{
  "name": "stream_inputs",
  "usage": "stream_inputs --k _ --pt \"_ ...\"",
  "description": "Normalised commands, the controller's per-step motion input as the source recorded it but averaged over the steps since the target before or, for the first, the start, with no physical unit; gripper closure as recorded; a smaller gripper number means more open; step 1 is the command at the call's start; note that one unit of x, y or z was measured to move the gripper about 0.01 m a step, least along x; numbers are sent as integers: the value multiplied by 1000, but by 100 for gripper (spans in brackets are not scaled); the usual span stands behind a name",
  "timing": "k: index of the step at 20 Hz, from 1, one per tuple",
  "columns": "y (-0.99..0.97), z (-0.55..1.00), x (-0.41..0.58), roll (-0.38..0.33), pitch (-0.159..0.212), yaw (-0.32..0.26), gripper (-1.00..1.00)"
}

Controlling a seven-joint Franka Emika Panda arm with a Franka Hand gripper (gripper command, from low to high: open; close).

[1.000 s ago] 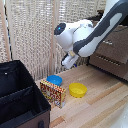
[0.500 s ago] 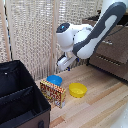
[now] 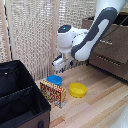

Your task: Kindly move your gripper toward the top drawer's handle. With caution, hold the handle robustly using your gripper and pull open the top drawer. Let the handle go. Relocate your gripper to the bowl placed in the background. Gently hold the bowl using your gripper. Bring the gripper and the bowl to the ajar drawer. Softly release the bowl into it.

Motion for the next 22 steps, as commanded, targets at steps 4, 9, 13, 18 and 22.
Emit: stream_inputs --k 4,9,13,18,22 --pt "158 169 580 162 -1 -127 -100" --pt "145 339 622 165 68 -133 -100" --pt "59 504 601 135 168 -117 -100" --pt "10 510 571 101 182 -123 -100" --pt "0 287 534 -35 64 -206 -100"
